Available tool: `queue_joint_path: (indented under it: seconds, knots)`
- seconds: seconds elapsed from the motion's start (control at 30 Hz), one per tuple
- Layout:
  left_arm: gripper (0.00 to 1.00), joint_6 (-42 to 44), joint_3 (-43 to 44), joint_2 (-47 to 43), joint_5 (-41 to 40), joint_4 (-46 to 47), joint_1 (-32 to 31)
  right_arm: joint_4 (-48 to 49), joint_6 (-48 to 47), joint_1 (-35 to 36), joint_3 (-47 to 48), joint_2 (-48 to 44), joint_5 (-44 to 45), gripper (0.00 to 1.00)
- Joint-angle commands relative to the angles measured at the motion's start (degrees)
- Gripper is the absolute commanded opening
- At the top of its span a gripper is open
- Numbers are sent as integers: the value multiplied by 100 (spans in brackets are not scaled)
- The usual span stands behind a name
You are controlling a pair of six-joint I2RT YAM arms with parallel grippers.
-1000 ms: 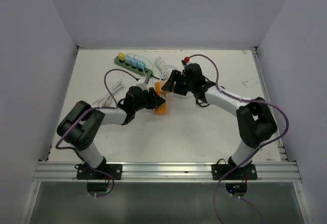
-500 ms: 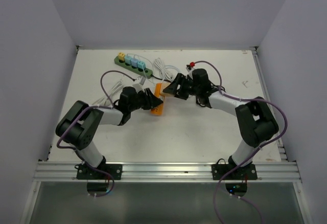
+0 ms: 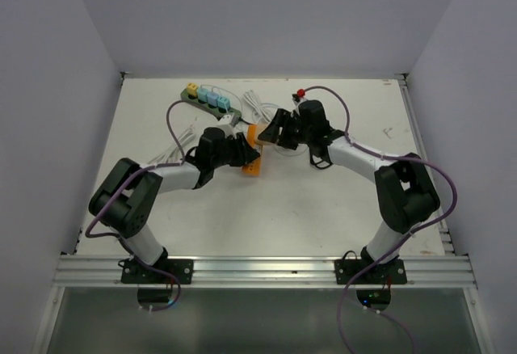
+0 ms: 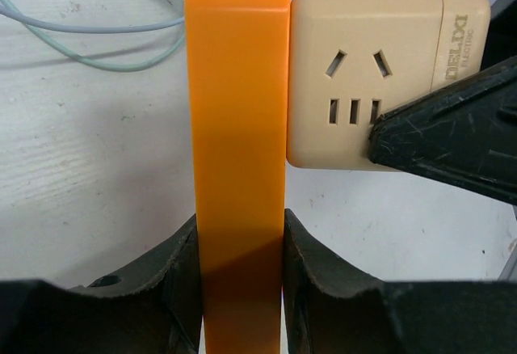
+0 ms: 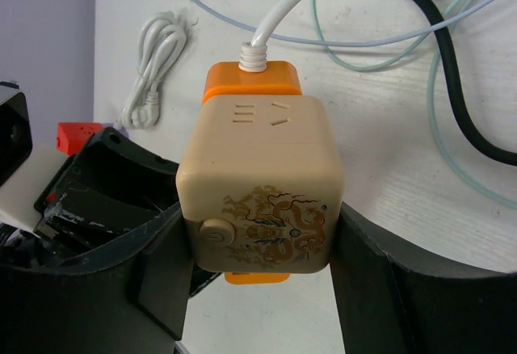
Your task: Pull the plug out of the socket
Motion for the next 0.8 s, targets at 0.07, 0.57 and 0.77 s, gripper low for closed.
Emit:
queue_joint_path:
  seconds: [0.07,0.57,0.77]
  knots:
    - [0,367,241,173,-703,-516,-6,-363,-452,62,348,-186,615,8]
    - [0,-671,-366,463,1761,1466,733,1001,57,-501,-373,-213,-600,10]
    - [0,147,222,480,-32,-415,391,-248,-391,-237,207,-222,332,10]
